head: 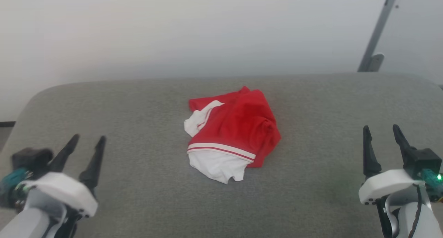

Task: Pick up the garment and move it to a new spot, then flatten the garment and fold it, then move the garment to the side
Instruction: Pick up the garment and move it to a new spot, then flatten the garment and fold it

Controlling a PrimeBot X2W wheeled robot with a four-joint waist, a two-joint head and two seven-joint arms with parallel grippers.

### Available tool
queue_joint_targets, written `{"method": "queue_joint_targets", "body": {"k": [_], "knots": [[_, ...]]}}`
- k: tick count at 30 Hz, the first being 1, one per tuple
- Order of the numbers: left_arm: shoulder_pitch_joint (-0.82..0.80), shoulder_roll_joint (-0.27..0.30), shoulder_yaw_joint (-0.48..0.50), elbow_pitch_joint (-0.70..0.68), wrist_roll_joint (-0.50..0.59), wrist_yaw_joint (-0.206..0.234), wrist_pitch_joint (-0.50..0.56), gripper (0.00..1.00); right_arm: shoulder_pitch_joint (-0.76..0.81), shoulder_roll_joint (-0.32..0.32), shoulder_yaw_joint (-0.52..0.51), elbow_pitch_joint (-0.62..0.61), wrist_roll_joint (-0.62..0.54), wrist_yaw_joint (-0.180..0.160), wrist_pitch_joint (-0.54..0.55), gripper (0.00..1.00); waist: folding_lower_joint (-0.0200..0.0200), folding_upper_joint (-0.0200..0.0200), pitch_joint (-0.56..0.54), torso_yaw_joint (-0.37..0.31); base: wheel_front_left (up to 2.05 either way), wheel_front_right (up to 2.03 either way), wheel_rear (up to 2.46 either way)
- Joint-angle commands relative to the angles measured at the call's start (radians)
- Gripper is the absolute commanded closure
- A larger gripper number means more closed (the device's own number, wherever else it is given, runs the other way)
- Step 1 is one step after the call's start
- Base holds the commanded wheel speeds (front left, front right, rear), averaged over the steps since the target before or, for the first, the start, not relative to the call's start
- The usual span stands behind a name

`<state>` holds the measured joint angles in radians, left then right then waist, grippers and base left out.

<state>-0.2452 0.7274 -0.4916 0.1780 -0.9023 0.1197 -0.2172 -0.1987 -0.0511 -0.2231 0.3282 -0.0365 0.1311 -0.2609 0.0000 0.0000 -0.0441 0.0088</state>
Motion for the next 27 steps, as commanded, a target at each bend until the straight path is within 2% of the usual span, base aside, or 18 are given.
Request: {"method": "queue_joint_targets", "body": {"k": [1,9,16,27], "knots": [[0.018,0.001,0.017,-0.011,-0.011,0.005,-0.013,0.00,0.016,0.001,0.001,-0.002,0.003,-0.001,-0.005,0.00,0.0000,0.0000,-0.007,0.013,0.00,0.00,0.00],[0.170,0.001,0.140,-0.076,-0.026,0.045,-0.047,0.00,0.031,0.002,0.016,-0.001,0.018,-0.001,-0.005,0.00,0.0000,0.0000,-0.018,0.050,0.00,0.00,0.00],[0.252,-0.021,0.221,-0.124,0.004,0.028,-0.048,0.00,0.045,0.002,0.017,-0.001,0.021,-0.001,-0.006,0.00,0.0000,0.0000,-0.022,0.072,0.00,0.00,0.00],[0.272,-0.034,0.253,-0.142,0.019,0.017,-0.049,0.00,0.047,0.002,0.065,0.008,0.030,-0.001,0.005,0.00,0.0000,0.0000,-0.015,0.097,0.00,0.00,0.00]]}}
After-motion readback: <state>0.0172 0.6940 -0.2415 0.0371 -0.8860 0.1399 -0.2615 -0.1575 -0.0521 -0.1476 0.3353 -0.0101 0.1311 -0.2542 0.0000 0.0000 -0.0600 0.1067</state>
